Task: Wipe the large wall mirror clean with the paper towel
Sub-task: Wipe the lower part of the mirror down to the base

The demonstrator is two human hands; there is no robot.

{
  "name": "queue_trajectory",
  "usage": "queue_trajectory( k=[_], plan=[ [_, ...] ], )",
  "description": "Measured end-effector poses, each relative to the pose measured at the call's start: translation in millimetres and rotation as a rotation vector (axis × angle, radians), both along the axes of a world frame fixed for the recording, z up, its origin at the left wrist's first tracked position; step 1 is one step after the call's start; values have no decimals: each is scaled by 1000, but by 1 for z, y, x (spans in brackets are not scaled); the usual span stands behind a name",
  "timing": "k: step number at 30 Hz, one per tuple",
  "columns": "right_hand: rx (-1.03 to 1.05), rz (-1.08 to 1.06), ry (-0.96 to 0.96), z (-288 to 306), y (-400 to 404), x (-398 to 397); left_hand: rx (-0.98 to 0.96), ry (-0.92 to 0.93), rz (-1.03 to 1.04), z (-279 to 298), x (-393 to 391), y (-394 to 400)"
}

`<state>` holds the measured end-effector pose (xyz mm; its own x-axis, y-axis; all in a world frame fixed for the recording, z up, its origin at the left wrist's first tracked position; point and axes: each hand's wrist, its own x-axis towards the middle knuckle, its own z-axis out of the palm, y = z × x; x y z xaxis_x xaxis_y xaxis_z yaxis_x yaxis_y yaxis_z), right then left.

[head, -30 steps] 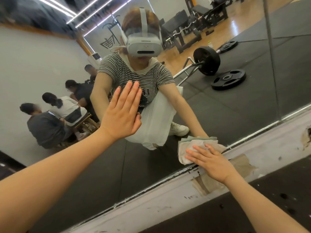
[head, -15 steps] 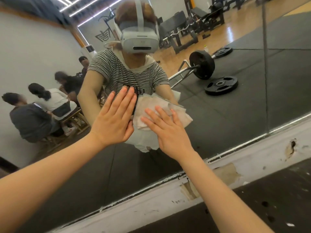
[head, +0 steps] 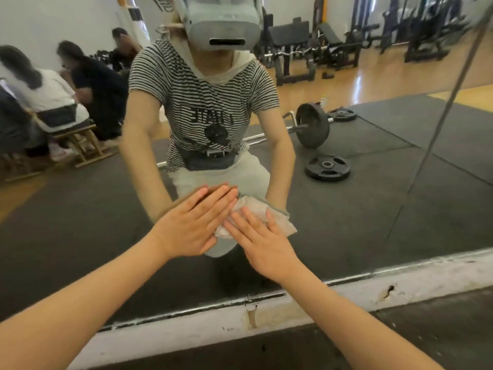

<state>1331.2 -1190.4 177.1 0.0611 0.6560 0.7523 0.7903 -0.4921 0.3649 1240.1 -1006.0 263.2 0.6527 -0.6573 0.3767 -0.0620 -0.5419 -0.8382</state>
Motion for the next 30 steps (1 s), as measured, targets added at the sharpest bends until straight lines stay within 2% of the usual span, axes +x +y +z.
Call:
queue_trajectory(
  k=[4,10,12,14,17,19,23,25,30],
  plan=[
    [-102,36,-53,13,-16,15,-21,33,4,2,-1,-1],
    [-61,-16,-23,7,-8,10,-91,56,-14,2,-2,-3],
    [-51,-15,-39,8,-8,8,-262,54,4,-4,-6,-13],
    [-51,4,-56,7,-9,9,-535,10,83,-20,-19,-28],
    [-28,27,-62,2,-6,11,-912,-126,323,-64,-58,-38],
    [-9,52,-78,-3,-4,15,-1015,-149,496,-97,-84,-38],
    [38,105,-48,-5,1,17,-1049,-37,649,-129,-109,-45],
    [50,132,-3,-7,2,16,-1070,-28,702,-129,-108,-48],
    [62,101,-47,-13,5,18,-1134,-21,803,-117,-86,-48]
  ],
)
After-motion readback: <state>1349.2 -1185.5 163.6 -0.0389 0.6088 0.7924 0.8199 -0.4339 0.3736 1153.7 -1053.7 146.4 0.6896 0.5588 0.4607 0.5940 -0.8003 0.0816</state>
